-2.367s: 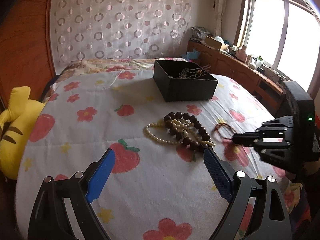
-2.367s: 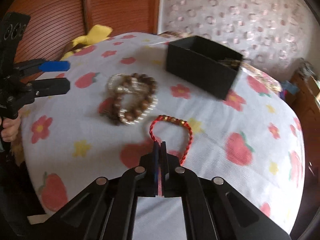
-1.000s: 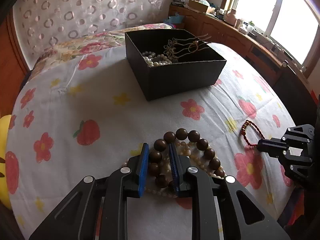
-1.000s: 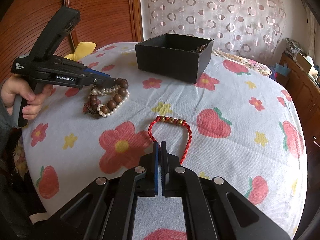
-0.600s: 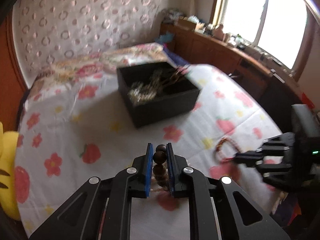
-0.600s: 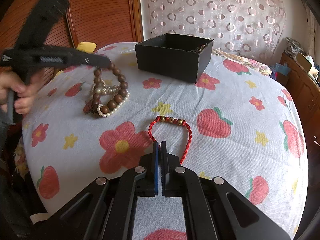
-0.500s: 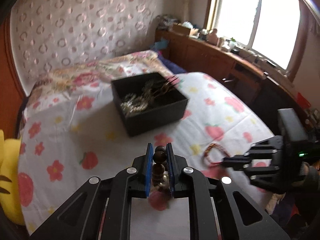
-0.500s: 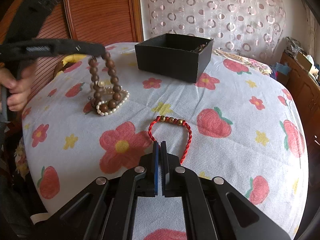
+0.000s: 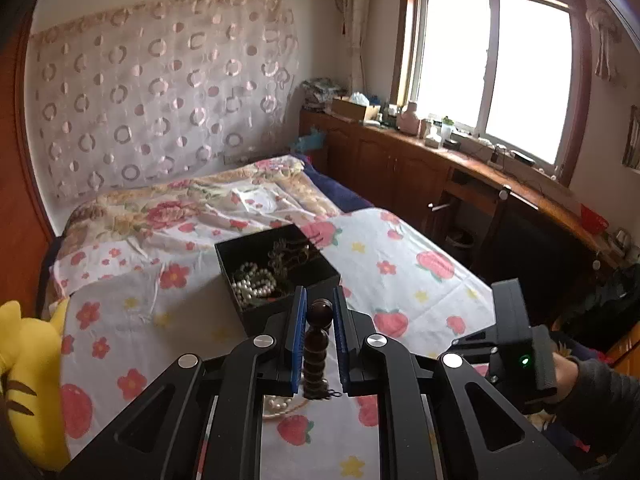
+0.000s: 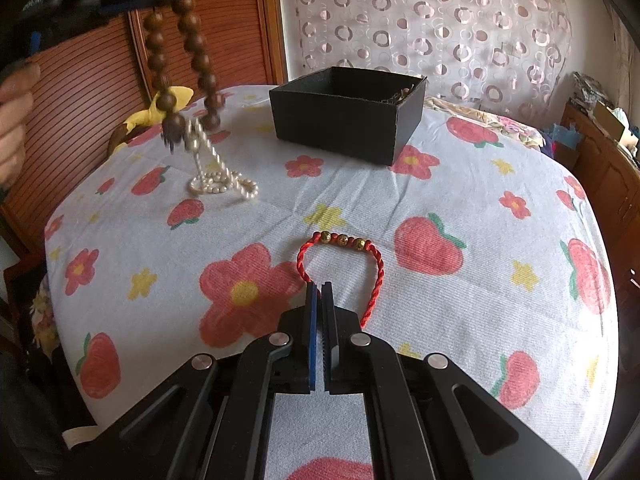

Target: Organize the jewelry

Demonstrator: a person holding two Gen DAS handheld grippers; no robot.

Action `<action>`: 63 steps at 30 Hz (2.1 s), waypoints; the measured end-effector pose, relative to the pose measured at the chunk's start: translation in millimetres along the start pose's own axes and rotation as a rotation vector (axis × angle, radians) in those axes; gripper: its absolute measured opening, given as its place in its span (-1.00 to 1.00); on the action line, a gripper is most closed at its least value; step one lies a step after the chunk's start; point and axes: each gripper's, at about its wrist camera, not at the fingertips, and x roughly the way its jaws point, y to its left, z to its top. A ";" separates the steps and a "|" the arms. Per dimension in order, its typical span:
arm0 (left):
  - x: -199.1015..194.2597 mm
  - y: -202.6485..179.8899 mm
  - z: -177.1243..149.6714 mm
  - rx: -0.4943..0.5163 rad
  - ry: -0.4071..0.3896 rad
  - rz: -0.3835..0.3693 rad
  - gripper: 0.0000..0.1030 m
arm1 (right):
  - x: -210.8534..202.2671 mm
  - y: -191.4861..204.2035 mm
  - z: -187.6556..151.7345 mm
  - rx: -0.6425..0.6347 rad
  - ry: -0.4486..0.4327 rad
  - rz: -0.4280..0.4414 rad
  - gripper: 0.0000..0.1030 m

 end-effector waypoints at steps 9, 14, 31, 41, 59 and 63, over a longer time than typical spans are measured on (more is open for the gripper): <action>19.6 22.2 -33.3 0.019 0.121 0.117 -0.76 | 0.0 -0.2 -0.4 0.000 0.000 0.000 -0.94; 18.9 54.5 -72.7 -0.043 0.181 0.166 -0.76 | 0.0 -0.4 -0.5 0.003 0.000 0.003 -0.94; 18.8 90.1 -120.5 -0.136 0.213 0.192 -0.76 | 13.9 76.5 55.8 -0.163 -0.019 0.143 -0.18; 14.6 89.5 -122.6 -0.152 0.193 0.168 -0.76 | 63.6 104.1 79.7 -0.208 0.076 0.186 -0.99; 8.5 101.0 -128.8 -0.182 0.195 0.197 -0.76 | 38.7 97.4 89.5 -0.253 0.026 0.161 -0.67; 5.9 104.4 -131.2 -0.186 0.196 0.192 -0.76 | 63.1 99.6 81.6 -0.264 0.086 0.147 -0.64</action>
